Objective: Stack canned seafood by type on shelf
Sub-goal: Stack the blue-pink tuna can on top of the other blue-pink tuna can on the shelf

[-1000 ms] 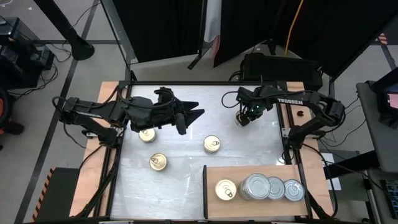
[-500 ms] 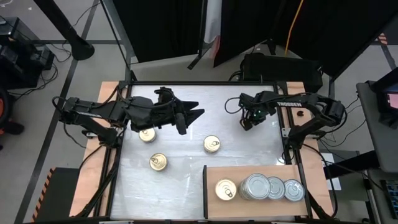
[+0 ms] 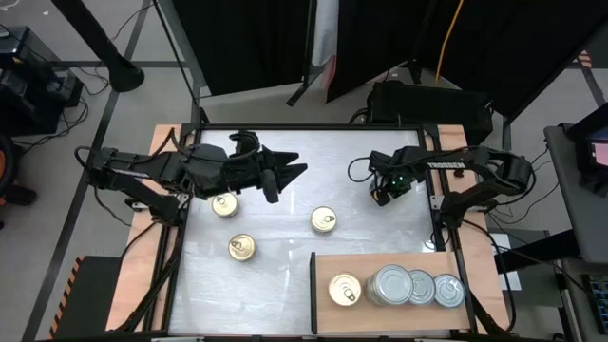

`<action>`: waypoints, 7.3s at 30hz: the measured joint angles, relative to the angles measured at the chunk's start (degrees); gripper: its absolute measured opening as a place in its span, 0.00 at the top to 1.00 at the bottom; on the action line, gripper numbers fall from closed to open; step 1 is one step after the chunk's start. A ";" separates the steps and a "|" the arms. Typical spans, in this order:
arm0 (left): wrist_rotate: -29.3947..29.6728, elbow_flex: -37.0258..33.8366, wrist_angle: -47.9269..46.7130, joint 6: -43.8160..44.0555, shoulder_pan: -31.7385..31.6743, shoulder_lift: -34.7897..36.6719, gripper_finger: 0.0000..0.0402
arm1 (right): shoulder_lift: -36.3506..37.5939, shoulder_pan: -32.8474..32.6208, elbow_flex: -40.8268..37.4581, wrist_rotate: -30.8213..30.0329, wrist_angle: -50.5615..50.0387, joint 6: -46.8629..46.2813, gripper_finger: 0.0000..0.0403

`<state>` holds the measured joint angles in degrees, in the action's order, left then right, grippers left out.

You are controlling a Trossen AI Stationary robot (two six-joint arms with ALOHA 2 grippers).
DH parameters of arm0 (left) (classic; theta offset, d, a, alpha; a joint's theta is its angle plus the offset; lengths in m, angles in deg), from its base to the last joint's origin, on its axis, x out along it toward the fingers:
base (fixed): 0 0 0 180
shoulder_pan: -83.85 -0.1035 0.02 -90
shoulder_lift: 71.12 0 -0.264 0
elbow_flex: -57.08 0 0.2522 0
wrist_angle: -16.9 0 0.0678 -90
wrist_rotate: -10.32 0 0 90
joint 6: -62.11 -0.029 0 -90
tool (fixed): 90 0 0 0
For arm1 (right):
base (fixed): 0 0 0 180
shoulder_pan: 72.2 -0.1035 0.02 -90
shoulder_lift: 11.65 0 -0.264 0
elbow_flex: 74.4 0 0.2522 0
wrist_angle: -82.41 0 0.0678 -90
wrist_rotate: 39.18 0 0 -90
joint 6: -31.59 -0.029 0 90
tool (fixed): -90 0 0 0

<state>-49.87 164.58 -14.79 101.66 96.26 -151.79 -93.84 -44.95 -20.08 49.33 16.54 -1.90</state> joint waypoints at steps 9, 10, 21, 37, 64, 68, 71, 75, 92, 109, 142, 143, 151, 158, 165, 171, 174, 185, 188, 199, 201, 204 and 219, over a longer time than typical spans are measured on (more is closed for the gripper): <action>0.02 0.00 -2.17 0.02 0.00 1.77 0.32 | 18.49 -1.64 0.49 4.65 -9.59 4.96 0.99; 0.04 0.00 -2.14 0.02 0.00 1.86 0.32 | 21.16 -2.00 1.00 4.95 -10.70 6.28 0.98; 0.15 0.00 -2.13 -0.98 -0.53 1.80 0.32 | 30.67 -5.88 10.18 12.14 -10.84 21.35 0.45; 0.21 0.00 -1.89 -0.94 -0.33 1.78 0.32 | 23.04 -8.98 7.76 -2.69 -1.20 82.69 0.09; 0.44 -0.02 0.02 -8.50 -0.13 1.76 0.32 | 2.68 -9.15 7.76 -3.40 5.76 99.54 0.09; 0.44 -0.02 0.02 -8.53 -0.11 1.76 0.32 | 1.25 -8.36 7.76 -3.30 6.12 98.87 0.09; 0.44 -0.02 -0.01 -8.81 -0.11 1.75 0.32 | 0.29 -7.41 7.76 -3.86 5.01 98.93 0.11; 0.44 -0.02 -0.05 -8.83 -0.11 1.74 0.32 | -0.14 -6.68 7.76 -6.89 4.45 100.14 0.22; 0.44 -0.04 1.55 -8.46 -0.11 1.74 0.32 | 6.72 -9.54 21.28 -6.83 -17.22 81.82 0.58; -0.01 -0.04 10.98 0.66 2.08 1.74 0.31 | 20.97 -16.19 49.92 17.60 6.80 -7.56 0.57; 13.04 10.95 31.14 10.96 4.18 -13.44 0.24 | 12.62 -18.36 49.90 16.61 49.71 -31.62 0.55; 13.46 11.50 31.08 10.49 4.24 -13.82 0.24 | 12.53 -18.36 49.90 16.40 49.44 -31.61 0.55; 14.42 14.01 32.63 5.25 3.43 -16.19 0.22 | 11.43 -18.34 49.88 14.88 47.09 -31.90 0.55; 15.90 14.03 31.94 5.06 3.32 -16.14 0.14 | 11.26 -18.32 49.88 14.58 47.15 -31.88 0.55; 17.28 14.03 31.72 5.05 3.71 -16.23 0.14 | 11.21 -18.34 49.88 14.88 47.64 -31.90 0.55; 15.31 14.01 29.74 7.70 3.09 -16.23 0.14 | 10.99 -18.34 49.88 13.38 47.52 -31.80 0.55; 12.89 13.99 26.96 10.76 1.77 -16.45 0.14 | 10.23 -18.34 49.88 13.33 47.41 -31.66 0.55; 10.62 13.95 27.25 11.10 0.64 -16.36 0.37 | 9.40 -18.27 49.86 13.41 47.69 -30.68 0.55; 9.54 13.94 27.17 10.92 0.68 -16.34 0.46 | 9.44 -18.16 49.88 14.01 47.85 -30.64 0.54; -3.30 13.94 21.12 15.11 1.27 -14.35 0.51 | 13.04 -17.68 49.88 17.93 46.59 -24.22 0.26; -7.24 13.96 18.09 17.42 2.07 -13.70 0.51 | 15.25 -16.96 49.88 19.19 44.50 -23.71 0.17; -12.49 14.01 13.73 21.45 3.74 -13.75 0.51 | 19.20 -15.76 49.88 19.95 38.74 -22.84 0.05; -30.09 10.95 1.57 41.01 10.25 -24.89 0.51 | 34.81 -12.94 49.90 8.45 14.37 -14.58 0.06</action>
<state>-79.96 175.53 -13.22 142.67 106.50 -176.69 -59.03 -57.89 29.82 57.77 30.91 -16.47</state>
